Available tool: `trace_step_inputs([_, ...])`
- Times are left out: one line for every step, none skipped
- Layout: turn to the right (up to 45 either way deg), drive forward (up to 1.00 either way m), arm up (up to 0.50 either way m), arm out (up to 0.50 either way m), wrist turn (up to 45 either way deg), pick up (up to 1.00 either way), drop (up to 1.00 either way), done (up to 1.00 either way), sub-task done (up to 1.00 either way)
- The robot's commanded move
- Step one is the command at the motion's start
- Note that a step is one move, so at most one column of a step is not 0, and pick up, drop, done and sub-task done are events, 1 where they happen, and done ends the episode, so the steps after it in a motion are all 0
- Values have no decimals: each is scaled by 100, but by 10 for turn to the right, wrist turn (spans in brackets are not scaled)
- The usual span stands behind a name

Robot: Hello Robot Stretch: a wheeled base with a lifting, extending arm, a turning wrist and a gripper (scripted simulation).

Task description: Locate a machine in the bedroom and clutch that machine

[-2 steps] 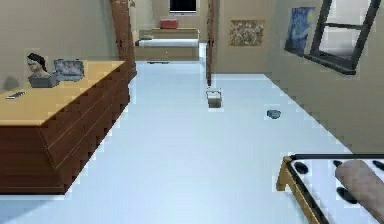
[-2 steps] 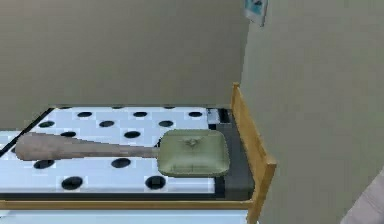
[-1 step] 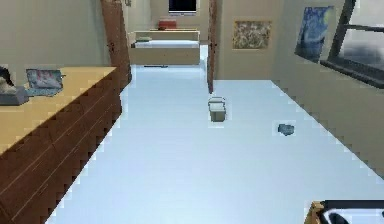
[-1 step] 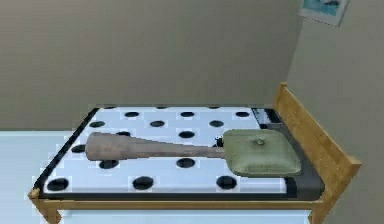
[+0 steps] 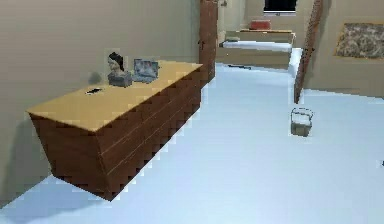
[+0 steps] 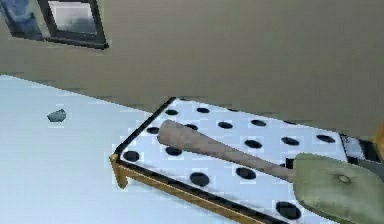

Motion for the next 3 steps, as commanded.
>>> trace_step_inputs([0,100,0,0,0,0,0,0,0])
trace_step_inputs([-60,0,0,0,0,0,0,0,0])
trace_step_inputs([0,50,0,0,0,0,0,0,0])
